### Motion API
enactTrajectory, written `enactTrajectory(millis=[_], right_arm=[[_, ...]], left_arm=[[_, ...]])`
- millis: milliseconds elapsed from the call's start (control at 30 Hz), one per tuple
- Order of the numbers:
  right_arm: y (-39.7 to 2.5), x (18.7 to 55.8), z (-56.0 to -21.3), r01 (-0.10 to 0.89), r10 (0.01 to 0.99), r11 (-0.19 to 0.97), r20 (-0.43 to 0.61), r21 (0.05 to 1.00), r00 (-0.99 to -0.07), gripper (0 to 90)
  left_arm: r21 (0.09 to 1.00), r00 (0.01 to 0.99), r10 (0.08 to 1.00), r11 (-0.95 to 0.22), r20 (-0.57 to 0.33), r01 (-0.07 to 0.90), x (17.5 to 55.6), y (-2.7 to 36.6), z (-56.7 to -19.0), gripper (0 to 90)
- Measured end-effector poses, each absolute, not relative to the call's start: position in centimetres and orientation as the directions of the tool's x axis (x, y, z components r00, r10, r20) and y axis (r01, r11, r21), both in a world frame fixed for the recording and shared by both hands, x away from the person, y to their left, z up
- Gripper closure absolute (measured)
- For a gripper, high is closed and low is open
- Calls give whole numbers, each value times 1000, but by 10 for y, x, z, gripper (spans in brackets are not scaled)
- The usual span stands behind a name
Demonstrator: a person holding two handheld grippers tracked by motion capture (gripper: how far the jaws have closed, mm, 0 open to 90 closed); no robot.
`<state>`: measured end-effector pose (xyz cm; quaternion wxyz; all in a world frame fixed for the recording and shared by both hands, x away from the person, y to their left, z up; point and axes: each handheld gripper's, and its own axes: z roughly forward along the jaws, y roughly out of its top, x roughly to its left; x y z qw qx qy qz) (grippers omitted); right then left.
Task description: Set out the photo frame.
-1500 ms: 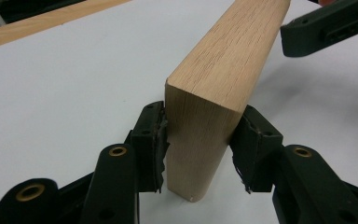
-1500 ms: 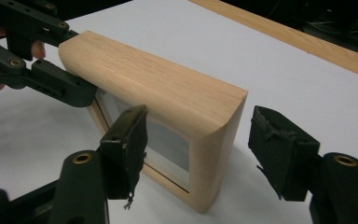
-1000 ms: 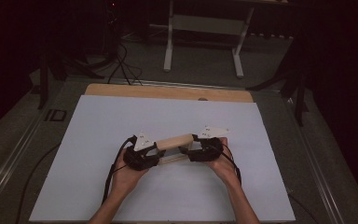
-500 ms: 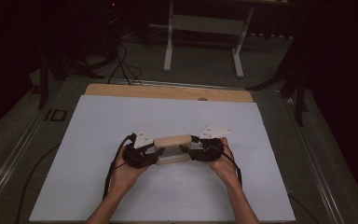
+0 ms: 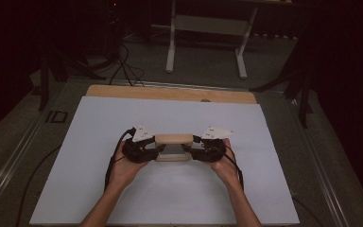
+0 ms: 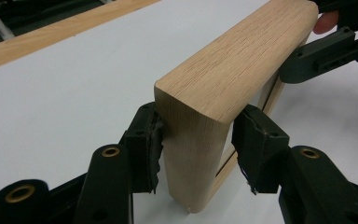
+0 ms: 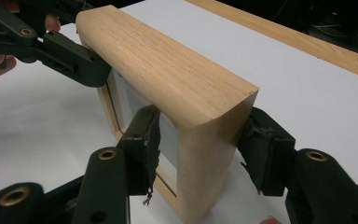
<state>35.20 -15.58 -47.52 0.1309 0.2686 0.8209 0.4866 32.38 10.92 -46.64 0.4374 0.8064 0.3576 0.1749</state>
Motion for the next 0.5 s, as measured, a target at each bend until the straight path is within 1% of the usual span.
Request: enactTrajectory(millis=[300, 500], right_arm=[[-158, 355, -476, 333, 594, 373, 53, 866, -803, 494], [-158, 358, -477, 353, 611, 361, 66, 863, -789, 487]], left_arm=[[831, 693, 719, -352, -55, 430, 333, 107, -469, 524], [827, 696, 716, -358, -54, 432, 338, 106, -471, 524]])
